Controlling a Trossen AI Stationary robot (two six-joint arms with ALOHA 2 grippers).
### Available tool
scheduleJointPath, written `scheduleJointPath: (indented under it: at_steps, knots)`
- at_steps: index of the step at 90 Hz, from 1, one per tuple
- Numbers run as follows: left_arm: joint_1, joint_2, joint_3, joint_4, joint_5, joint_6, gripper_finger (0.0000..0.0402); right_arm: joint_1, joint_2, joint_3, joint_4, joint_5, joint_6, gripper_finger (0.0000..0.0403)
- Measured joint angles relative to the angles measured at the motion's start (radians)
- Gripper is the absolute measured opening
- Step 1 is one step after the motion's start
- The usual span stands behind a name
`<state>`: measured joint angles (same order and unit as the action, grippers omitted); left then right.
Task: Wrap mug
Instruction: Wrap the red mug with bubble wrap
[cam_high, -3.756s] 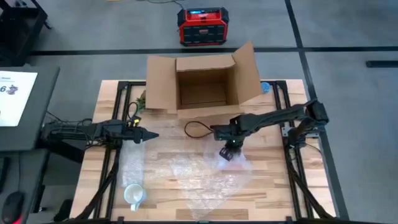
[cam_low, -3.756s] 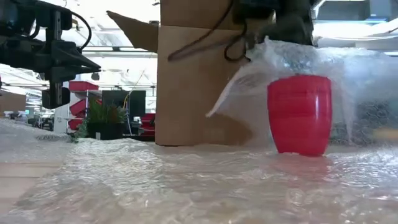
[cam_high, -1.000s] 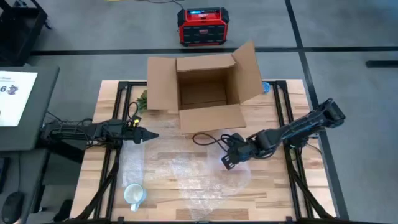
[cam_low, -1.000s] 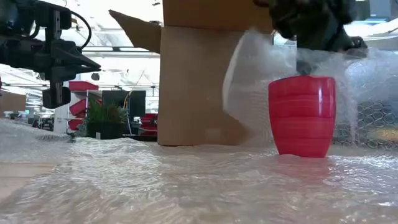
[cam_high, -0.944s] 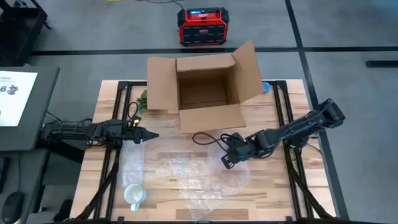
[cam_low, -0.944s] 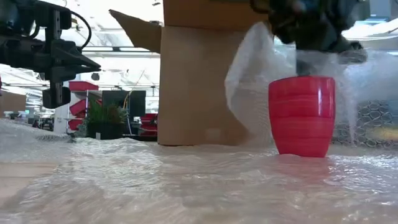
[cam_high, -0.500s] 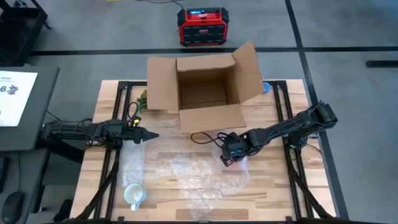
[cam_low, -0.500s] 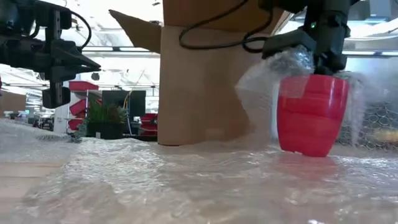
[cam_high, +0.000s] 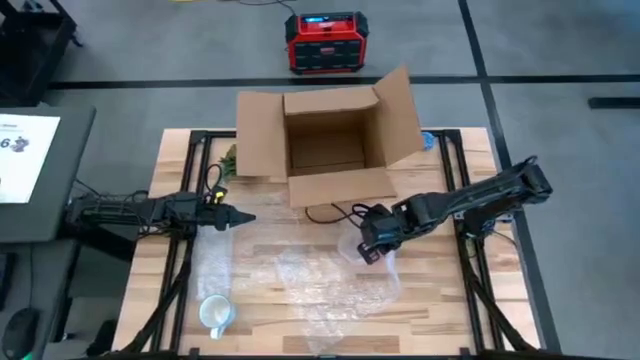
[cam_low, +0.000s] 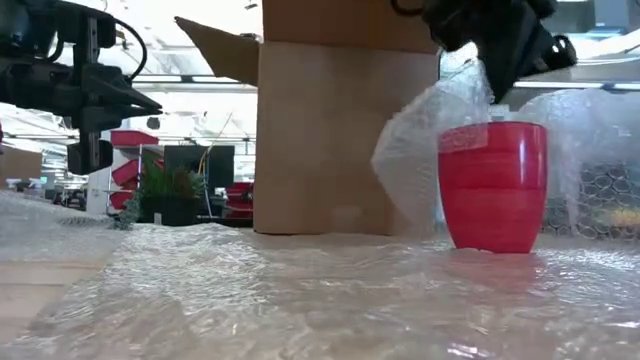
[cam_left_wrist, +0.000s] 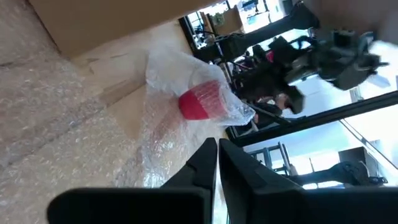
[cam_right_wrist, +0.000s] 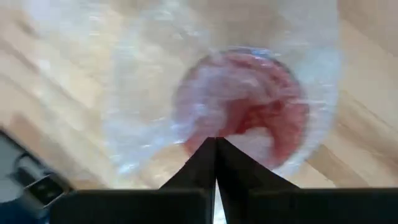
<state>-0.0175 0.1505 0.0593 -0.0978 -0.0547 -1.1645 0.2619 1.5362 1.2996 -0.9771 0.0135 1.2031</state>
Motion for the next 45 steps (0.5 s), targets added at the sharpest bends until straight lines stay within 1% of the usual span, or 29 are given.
scheduleJointPath:
  at_steps: [6, 13, 17, 27, 45]
  knots:
    - [0.000, 0.000, 0.000, 0.000, 0.000, 0.000, 0.0000, 0.000, 0.001, 0.019, 0.031, -0.013, -0.015, 0.0000]
    - [0.000, 0.000, 0.000, 0.000, 0.000, 0.000, 0.0000, -0.011, 0.001, 0.028, 0.129, -0.053, -0.050, 0.0000]
    - [0.000, 0.000, 0.000, 0.000, 0.000, 0.000, 0.0000, -0.017, 0.004, 0.028, 0.155, -0.071, -0.063, 0.0000]
    - [0.000, 0.000, 0.000, -0.001, 0.000, 0.008, 0.0000, -0.030, 0.036, 0.025, 0.121, -0.077, -0.085, 0.0000]
    - [0.000, 0.000, 0.000, -0.001, 0.001, 0.008, 0.0000, -0.057, 0.097, -0.042, 0.088, -0.096, -0.118, 0.0000]
